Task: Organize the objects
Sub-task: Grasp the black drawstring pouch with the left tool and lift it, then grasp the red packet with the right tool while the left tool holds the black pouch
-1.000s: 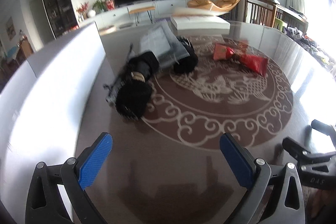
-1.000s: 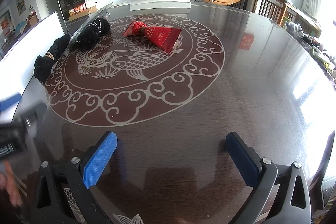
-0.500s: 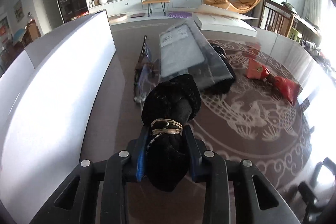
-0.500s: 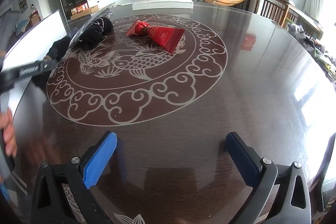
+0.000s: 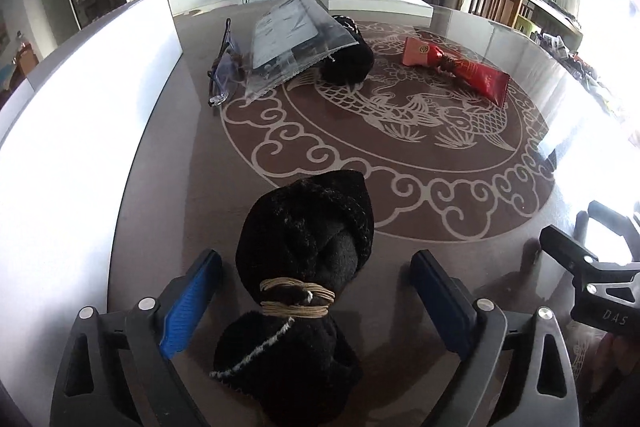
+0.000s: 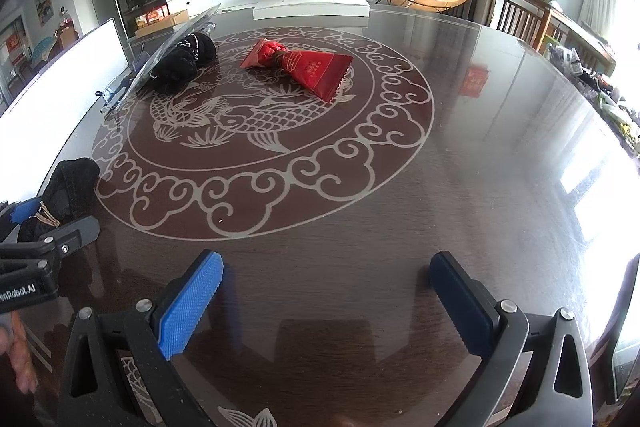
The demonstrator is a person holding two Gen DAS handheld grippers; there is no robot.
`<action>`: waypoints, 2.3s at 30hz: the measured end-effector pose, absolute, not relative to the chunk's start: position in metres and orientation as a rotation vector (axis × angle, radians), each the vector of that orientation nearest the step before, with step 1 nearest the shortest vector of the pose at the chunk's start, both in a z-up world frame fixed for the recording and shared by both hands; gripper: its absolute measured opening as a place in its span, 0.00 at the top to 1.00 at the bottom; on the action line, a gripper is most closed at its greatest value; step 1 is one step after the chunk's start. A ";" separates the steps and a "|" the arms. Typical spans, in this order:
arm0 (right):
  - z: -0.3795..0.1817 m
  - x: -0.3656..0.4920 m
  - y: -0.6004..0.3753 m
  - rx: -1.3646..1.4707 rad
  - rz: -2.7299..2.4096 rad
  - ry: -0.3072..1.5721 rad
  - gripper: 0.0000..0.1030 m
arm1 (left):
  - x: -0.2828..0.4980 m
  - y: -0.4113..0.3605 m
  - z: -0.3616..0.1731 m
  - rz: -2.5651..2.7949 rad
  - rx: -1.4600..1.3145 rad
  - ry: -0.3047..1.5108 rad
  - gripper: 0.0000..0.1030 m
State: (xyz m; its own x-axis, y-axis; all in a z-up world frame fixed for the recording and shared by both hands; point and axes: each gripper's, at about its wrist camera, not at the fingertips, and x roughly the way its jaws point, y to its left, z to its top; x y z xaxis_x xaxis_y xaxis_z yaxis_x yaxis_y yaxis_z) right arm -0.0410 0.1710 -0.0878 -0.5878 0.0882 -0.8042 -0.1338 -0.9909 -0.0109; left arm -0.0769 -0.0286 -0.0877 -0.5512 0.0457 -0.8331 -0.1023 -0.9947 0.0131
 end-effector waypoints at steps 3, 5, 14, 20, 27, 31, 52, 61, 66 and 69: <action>-0.088 -0.041 0.171 -1.359 2.692 0.076 0.00 | -0.079 -0.031 -0.088 2.699 -1.440 0.079 0.00; -0.088 -0.041 0.171 -1.359 2.692 0.076 0.00 | -0.079 -0.031 -0.089 2.702 -1.434 0.076 0.00; -0.088 -0.041 0.171 -1.359 2.692 0.076 0.00 | -0.079 -0.032 -0.089 2.702 -1.426 0.069 0.00; -0.088 -0.041 0.171 -1.359 2.692 0.076 0.00 | -0.079 -0.032 -0.089 2.701 -1.426 0.070 0.00; -0.088 -0.041 0.171 -1.359 2.692 0.076 0.00 | -0.079 -0.032 -0.090 2.701 -1.425 0.070 0.00; -0.088 -0.041 0.171 -1.359 2.692 0.076 0.00 | -0.079 -0.032 -0.090 2.701 -1.425 0.070 0.00; -0.072 -0.061 0.170 -1.381 2.786 0.033 0.00 | -0.080 -0.032 -0.090 2.702 -1.424 0.069 0.00; -0.041 -0.182 0.158 -1.367 2.930 -0.305 0.00 | -0.080 -0.032 -0.091 2.702 -1.423 0.069 0.00; -0.069 -0.222 0.146 -1.542 2.891 -0.404 0.00 | -0.081 -0.032 -0.091 2.702 -1.423 0.070 0.00; -0.083 -0.231 0.136 -1.620 2.874 -0.505 0.00 | -0.080 -0.032 -0.090 2.702 -1.423 0.070 0.00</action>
State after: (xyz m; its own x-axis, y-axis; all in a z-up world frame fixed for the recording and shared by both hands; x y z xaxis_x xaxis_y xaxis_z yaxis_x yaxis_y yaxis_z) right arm -0.2312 0.1360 -0.0827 -0.5141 -0.0227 -0.8574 0.3134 -0.9355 -0.1631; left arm -0.0804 -0.0319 -0.0904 -0.5629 0.0555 -0.8246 -0.0979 -0.9952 -0.0001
